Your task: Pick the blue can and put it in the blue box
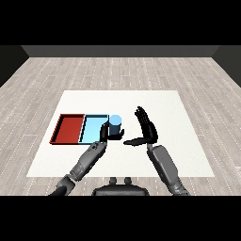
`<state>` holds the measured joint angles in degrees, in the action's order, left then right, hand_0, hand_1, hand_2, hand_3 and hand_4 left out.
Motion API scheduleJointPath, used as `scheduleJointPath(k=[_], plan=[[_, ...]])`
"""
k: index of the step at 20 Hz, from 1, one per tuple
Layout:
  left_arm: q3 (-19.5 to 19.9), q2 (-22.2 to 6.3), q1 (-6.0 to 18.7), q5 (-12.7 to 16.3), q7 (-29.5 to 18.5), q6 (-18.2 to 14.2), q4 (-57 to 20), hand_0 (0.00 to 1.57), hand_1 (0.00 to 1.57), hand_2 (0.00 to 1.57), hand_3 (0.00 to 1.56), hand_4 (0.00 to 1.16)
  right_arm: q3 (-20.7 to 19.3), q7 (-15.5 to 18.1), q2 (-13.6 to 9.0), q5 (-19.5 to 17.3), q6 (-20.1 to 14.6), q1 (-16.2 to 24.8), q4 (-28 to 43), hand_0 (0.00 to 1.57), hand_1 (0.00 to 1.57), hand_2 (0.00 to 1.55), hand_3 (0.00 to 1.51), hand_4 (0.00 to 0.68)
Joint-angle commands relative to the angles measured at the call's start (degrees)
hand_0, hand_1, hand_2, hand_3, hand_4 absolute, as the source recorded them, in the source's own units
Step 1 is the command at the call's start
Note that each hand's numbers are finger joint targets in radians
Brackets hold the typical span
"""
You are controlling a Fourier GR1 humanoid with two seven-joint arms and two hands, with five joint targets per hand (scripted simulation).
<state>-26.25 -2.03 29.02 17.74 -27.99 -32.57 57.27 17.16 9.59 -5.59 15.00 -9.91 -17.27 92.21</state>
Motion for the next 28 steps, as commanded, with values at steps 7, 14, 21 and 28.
scheduleJointPath(k=[7,14,21,28], plan=[[8.69,-9.53,2.71,-1.51,7.02,-1.14,-2.28,1.57,1.57,1.56,1.49,1.13,-7.6,1.58,-5.68,3.27,2.26,12.41,13.75,0.0,0.0,0.0,0.0,0.0],[13.38,-15.05,11.68,-3.26,10.36,4.23,-23.52,1.57,1.57,1.55,1.47,1.07,-10.69,4.16,-2.96,5.33,3.84,6.27,4.84,0.0,0.0,0.0,0.0,0.0],[12.07,-12.64,18.79,-7.62,13.37,7.24,-42.13,1.57,1.57,1.57,1.48,1.03,-13.13,5.83,-3.88,7.03,7.08,7.0,0.71,0.0,0.0,0.0,0.0,0.0],[15.47,-6.83,20.28,-6.68,12.72,4.09,-52.22,1.25,1.25,1.22,1.19,0.94,-16.57,7.08,-4.44,8.33,8.23,5.89,-4.18,0.0,0.0,0.0,0.0,0.0]])
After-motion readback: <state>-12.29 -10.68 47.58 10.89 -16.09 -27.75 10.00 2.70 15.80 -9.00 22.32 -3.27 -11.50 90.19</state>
